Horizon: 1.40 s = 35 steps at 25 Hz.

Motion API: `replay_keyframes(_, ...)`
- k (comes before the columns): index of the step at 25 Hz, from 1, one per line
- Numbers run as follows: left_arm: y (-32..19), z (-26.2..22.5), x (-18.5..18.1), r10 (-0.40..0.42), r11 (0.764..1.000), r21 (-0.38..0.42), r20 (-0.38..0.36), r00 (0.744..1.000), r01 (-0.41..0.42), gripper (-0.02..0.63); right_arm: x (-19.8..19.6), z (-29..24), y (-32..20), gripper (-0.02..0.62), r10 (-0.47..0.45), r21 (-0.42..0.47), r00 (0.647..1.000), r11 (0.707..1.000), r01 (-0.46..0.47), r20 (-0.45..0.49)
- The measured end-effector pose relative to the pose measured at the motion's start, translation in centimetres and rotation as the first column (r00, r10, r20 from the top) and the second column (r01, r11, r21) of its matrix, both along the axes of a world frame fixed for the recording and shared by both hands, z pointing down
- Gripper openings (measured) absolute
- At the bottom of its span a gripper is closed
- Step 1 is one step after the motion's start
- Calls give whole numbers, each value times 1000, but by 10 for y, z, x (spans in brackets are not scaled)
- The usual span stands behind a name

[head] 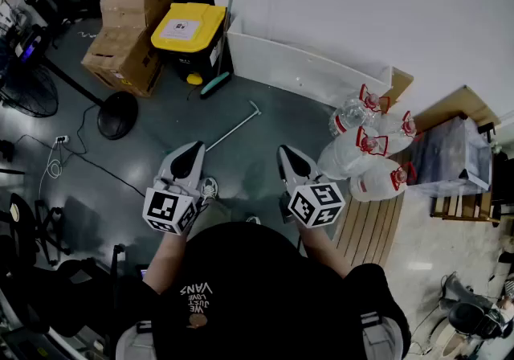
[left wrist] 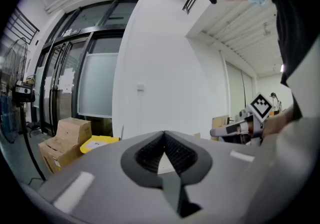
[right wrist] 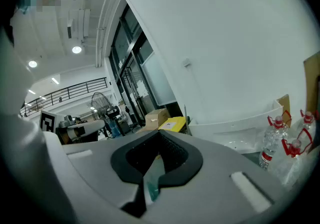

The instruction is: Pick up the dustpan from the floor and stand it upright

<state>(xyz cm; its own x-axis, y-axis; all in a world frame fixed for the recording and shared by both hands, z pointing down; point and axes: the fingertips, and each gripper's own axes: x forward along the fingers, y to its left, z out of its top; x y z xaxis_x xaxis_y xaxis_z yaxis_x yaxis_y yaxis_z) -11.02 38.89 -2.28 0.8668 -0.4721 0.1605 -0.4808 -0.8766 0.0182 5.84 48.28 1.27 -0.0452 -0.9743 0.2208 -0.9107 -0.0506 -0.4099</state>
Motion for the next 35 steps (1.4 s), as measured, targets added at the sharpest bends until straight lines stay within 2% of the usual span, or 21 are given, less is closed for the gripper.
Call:
replay_keyframes(6,-34,11,-6,12,1000,-24,-11,1000,-12,52,-5,2,-33,2,8,33,1000,999,-9,30)
replay_keyframes(12,-92,28,-4,58,996,-64,-34,998,-60,54,-2,13,-85,5,66,9,998,998,-66,13)
replay_keyframes(13,-104,30,-3,70,995,-72,-33,997,-72,54,-2,13,-94,12,77,6,997,997,-77,3)
replay_keyframes(15,-125,36,1,106,991,-83,-29,994,-108,54,-1,14,-115,90,98,0,995,995,-98,-27)
replay_keyframes(19,-164,45,7,169,981,-96,-3,986,-168,61,-1,16,-158,92,121,-7,991,992,-122,-54)
replay_keyframes(21,-182,50,9,193,976,-106,-2,981,-192,61,1,18,-179,115,138,-19,988,990,-140,-67)
replay_keyframes(25,-215,62,12,234,966,-112,-3,972,-233,108,7,24,-214,128,170,-33,983,984,-173,-74)
replay_keyframes(30,-240,84,13,243,962,-136,16,970,-239,159,20,36,-241,133,178,-55,980,981,-183,-92)
replay_keyframes(35,-263,110,13,192,967,-181,46,980,-181,172,36,55,-278,142,128,-98,987,986,-137,-94)
